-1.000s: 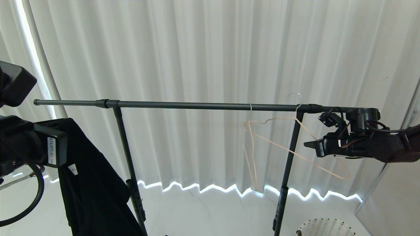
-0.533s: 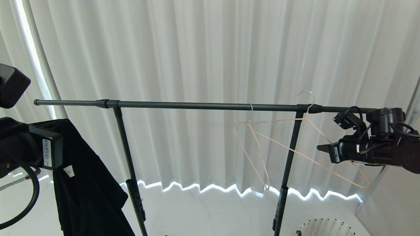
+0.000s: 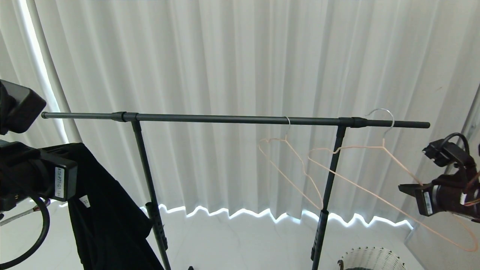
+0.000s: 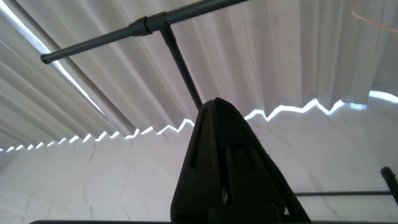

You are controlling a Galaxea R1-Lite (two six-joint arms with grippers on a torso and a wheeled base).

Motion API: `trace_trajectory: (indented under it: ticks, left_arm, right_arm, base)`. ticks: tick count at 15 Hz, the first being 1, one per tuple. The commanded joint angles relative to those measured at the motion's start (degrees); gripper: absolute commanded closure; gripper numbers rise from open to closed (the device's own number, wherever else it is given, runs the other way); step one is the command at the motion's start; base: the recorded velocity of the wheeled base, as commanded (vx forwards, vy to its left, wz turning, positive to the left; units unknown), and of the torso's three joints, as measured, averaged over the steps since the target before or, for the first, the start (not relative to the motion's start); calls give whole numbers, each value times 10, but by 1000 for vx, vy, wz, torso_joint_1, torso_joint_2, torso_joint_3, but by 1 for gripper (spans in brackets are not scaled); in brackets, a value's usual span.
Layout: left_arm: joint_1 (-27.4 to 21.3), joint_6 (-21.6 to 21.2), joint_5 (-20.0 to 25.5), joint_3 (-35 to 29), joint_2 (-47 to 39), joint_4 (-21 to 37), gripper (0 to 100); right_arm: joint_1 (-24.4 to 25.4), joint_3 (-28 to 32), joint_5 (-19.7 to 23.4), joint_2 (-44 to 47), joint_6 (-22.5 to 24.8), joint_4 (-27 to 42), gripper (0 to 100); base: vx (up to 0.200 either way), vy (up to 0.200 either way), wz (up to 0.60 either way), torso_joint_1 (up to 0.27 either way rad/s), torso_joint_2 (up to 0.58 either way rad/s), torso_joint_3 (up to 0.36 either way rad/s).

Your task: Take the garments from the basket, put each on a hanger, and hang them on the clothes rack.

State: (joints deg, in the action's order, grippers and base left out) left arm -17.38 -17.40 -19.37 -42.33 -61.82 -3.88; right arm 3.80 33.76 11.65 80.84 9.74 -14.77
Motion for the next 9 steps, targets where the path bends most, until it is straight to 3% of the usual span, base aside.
trace_trajectory:
  ticks: [1, 5, 9]
  left_arm:
    - [-5, 0, 0, 1, -2, -1, 100]
    - [-5, 1, 6, 1, -7, -1, 100]
    - [-31, 1, 19, 1, -15, -2, 100]
  right_arm:
    - [4, -40, -4, -138, 7, 61, 100]
    - [9, -42, -4, -261, 20, 168, 100]
    - [9, -42, -3, -316, 20, 200, 100]
  base:
    - [-200, 0, 0, 7, 2, 2]
    - [-200, 0, 0, -11, 0, 6]
    - [-200, 0, 0, 0, 4, 4]
